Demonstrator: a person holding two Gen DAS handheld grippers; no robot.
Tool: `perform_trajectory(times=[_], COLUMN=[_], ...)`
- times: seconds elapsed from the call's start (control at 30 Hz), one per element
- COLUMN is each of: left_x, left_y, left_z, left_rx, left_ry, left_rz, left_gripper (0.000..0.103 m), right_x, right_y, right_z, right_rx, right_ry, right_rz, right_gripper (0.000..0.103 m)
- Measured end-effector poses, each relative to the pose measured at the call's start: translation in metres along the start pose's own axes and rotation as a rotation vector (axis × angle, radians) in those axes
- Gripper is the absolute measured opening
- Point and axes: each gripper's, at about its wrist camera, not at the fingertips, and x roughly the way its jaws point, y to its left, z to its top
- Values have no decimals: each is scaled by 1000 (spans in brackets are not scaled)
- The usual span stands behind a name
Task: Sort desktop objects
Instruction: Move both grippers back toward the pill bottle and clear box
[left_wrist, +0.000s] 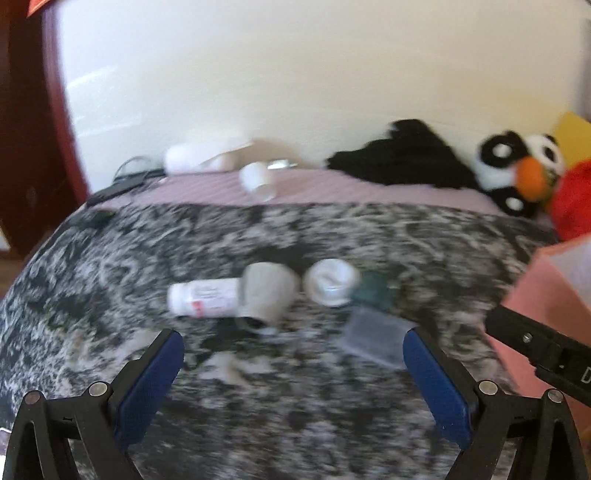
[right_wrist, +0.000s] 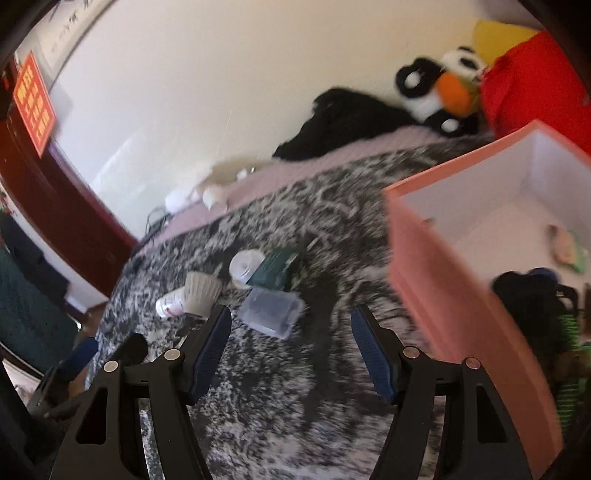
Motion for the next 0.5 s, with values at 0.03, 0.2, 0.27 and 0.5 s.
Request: perform_trajectory(times=[0.03, 0.2, 0.27, 0.5], left_x=[6, 33, 40, 68], left_y=[9, 39, 46, 64], left_z=[0, -3, -6, -16], left_rx=[-10, -33, -18, 16], left_ry=[11, 50, 51, 96], left_rz=[11, 42, 63, 117], left_gripper=[99, 99, 99, 99], right_x=[8, 37, 47, 70], right_y=[4, 17, 18, 18], right_z=[0, -1, 3, 7], right_rx=[-6, -31, -34, -45], right_ry=[11, 41, 44, 60], right_rz=[-2, -16, -26, -66], right_gripper=[72, 72, 72, 72])
